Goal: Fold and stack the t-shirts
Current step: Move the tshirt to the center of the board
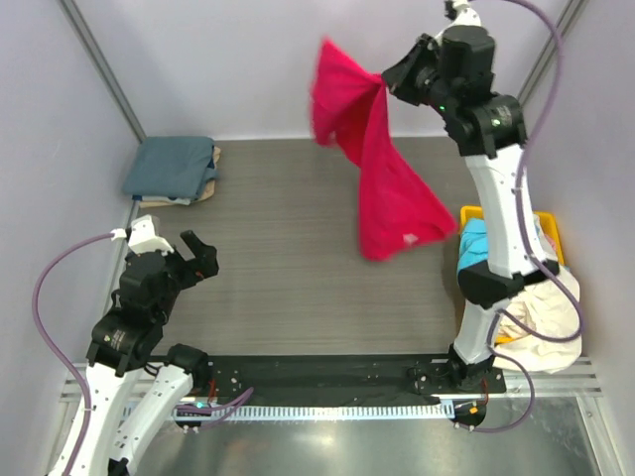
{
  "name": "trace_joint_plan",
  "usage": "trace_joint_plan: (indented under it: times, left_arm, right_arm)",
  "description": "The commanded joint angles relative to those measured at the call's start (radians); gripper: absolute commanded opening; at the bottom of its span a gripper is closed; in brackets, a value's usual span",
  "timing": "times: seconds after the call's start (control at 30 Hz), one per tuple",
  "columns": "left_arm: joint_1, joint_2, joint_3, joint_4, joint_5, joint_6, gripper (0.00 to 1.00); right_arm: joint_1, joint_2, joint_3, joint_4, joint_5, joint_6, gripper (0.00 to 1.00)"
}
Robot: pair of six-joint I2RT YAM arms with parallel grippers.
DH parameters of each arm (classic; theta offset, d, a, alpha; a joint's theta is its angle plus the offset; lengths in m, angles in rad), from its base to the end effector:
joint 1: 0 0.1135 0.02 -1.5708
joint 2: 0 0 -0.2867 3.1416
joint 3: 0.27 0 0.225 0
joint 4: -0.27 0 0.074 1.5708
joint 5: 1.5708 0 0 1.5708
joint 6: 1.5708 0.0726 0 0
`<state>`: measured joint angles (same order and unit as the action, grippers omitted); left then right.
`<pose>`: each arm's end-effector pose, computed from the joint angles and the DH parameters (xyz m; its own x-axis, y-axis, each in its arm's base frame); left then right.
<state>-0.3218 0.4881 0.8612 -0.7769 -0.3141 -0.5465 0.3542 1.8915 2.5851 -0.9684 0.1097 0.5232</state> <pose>0.0814 -0.0035 0.3267 -0.3347 -0.4094 -0.8487 -0.1670 0.9122 -0.3742 0.3586 0.1241 0.5307 -0.3433 0.4026 -0.8486 -0.0858 0.8863 0.4552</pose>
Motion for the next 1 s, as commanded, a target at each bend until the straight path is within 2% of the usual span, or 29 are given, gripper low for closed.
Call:
trace_joint_plan:
  times: [0.0,0.07,0.1,0.23,0.27,0.3,0.33,0.37,0.47,0.5,0.53,0.6,0.7,0.77,0.8,0.83,0.97]
  left_arm:
    - [-0.002,0.004,0.007,0.001,-0.019,-0.001,1.0]
    - [-0.002,0.001,0.007,-0.002,-0.026,-0.001,1.0]
    - [-0.003,0.0,0.007,-0.002,-0.029,0.0,1.0]
    - [-0.002,-0.005,0.009,-0.004,-0.037,0.0,1.0]
    - [-0.003,-0.008,0.009,-0.004,-0.039,0.0,1.0]
    - [-0.002,-0.009,0.009,-0.004,-0.042,0.0,1.0]
    - [-0.003,-0.008,0.009,-0.002,-0.042,0.0,1.0]
    - [-0.002,-0.008,0.009,-0.004,-0.042,0.0,1.0]
    - [-0.003,0.0,0.007,-0.002,-0.039,0.0,0.99]
    - [-0.002,0.007,0.007,-0.002,-0.036,0.0,0.99]
    - [-0.002,0.012,0.009,-0.002,-0.033,0.0,0.98]
    - [-0.003,0.029,0.01,-0.004,-0.023,0.002,0.98]
    - [-0.003,0.046,0.012,-0.001,-0.003,0.003,0.97]
    - [-0.003,0.061,0.012,0.001,0.001,0.002,0.96]
    - [-0.002,0.066,0.013,0.001,0.001,0.0,0.96]
    - [-0.003,0.073,0.013,-0.001,0.0,0.002,0.96]
    - [-0.003,0.075,0.015,-0.007,-0.011,0.0,0.96]
  right_arm:
    - [-0.018,-0.113,0.018,0.005,-0.042,0.029,0.01]
    - [-0.024,-0.254,-0.171,0.118,-0.019,0.029,0.01]
    - [-0.026,-0.284,-0.318,0.134,-0.002,0.028,0.01]
    - [-0.041,-0.416,-0.67,0.149,0.099,0.049,0.02]
    - [-0.047,-0.474,-0.838,0.157,0.129,0.05,0.17]
    - [-0.05,-0.506,-0.924,0.161,0.151,0.057,0.82]
    - [-0.06,-0.529,-1.007,0.168,0.168,0.076,0.99]
    - [-0.076,-0.567,-1.158,0.165,0.183,0.09,1.0]
    - [-0.234,-0.623,-1.394,0.165,0.151,0.106,1.0]
    - [-0.333,-0.664,-1.428,0.166,0.139,0.103,1.0]
    - [-0.369,-0.692,-1.454,0.165,0.14,0.087,1.0]
    - [-0.388,-0.759,-1.476,0.166,0.147,0.072,1.0]
    - [-0.379,-0.811,-1.508,0.235,0.004,0.063,0.99]
    - [-0.269,-0.813,-1.523,0.28,-0.057,0.092,0.98]
    - [-0.192,-0.804,-1.524,0.29,-0.041,0.121,0.98]
    - [-0.044,-0.774,-1.527,0.313,0.02,0.139,0.98]
    - [0.226,-0.642,-1.562,0.396,0.082,0.222,0.95]
